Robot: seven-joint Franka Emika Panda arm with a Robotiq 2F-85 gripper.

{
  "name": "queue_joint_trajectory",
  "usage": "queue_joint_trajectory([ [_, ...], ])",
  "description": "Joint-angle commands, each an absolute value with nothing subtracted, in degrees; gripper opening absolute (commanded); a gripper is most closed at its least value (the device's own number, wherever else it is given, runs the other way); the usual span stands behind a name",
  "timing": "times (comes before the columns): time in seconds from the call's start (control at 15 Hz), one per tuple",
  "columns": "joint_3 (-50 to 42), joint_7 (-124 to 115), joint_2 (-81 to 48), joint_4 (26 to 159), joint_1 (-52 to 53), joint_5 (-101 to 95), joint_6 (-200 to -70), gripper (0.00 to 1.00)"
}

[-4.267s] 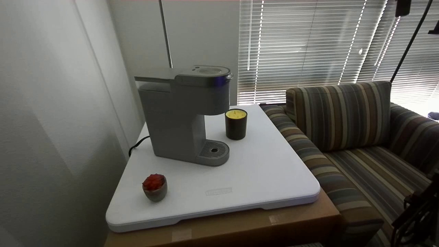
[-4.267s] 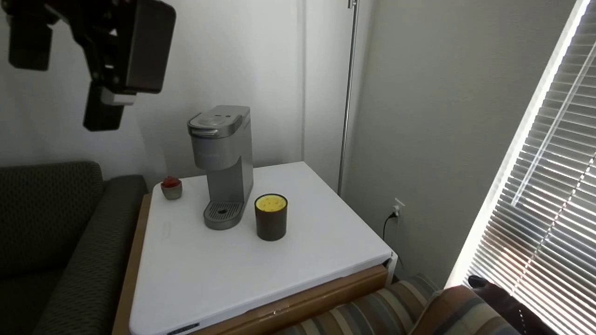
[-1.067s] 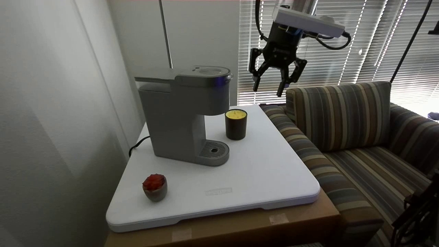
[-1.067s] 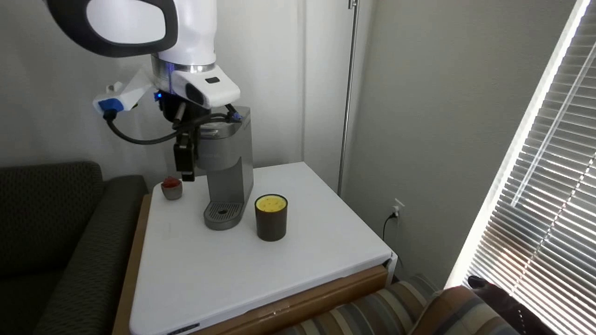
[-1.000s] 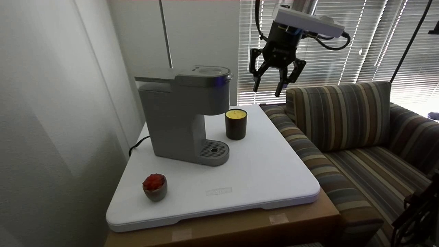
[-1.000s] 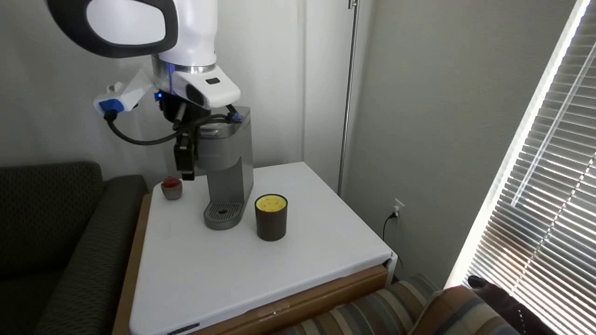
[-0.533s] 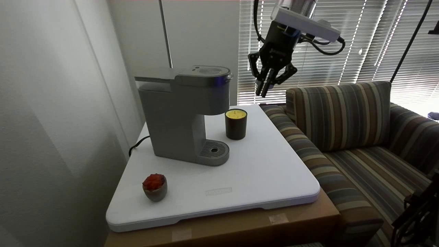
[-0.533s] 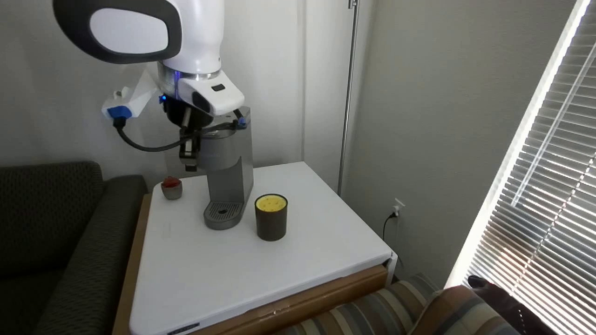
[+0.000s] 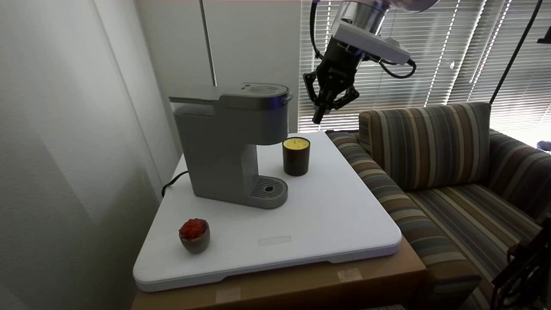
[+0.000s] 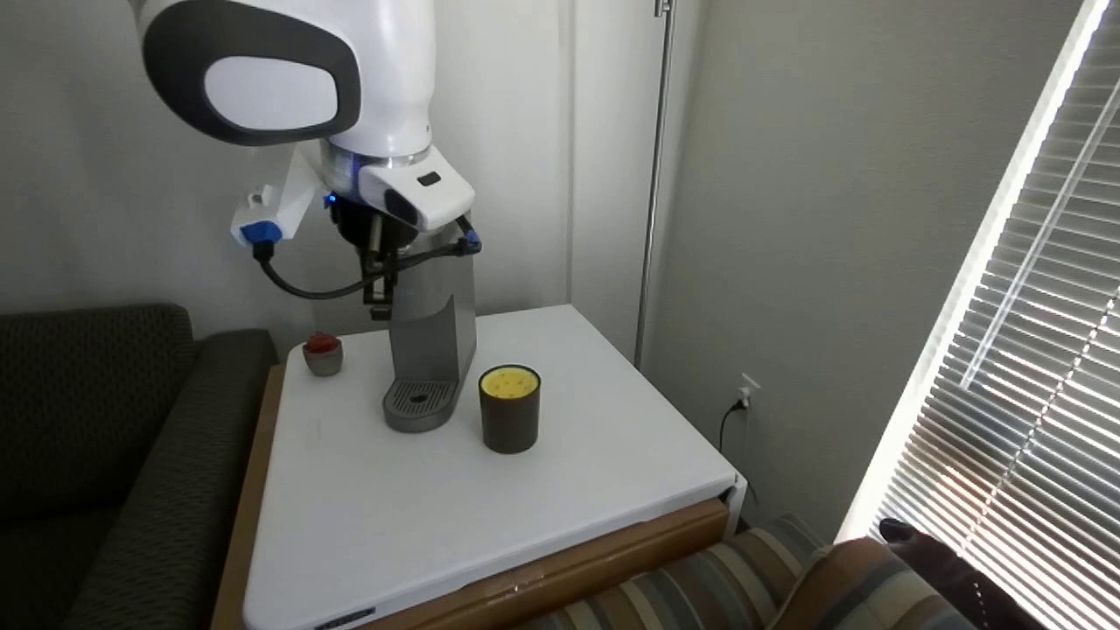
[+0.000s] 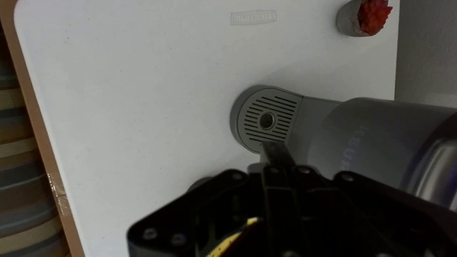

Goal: Open the lid of the coffee machine

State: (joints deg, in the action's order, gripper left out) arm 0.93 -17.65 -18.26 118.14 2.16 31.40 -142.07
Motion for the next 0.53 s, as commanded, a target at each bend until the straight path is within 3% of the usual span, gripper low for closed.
queue_joint_trajectory([
  [0.0, 2.7, -15.2, -21.6, 114.4, 0.5, 33.4, -142.8, 0.0],
  [0.47, 3.4, -16.4, -23.1, 110.6, 0.4, 33.4, -141.9, 0.0],
])
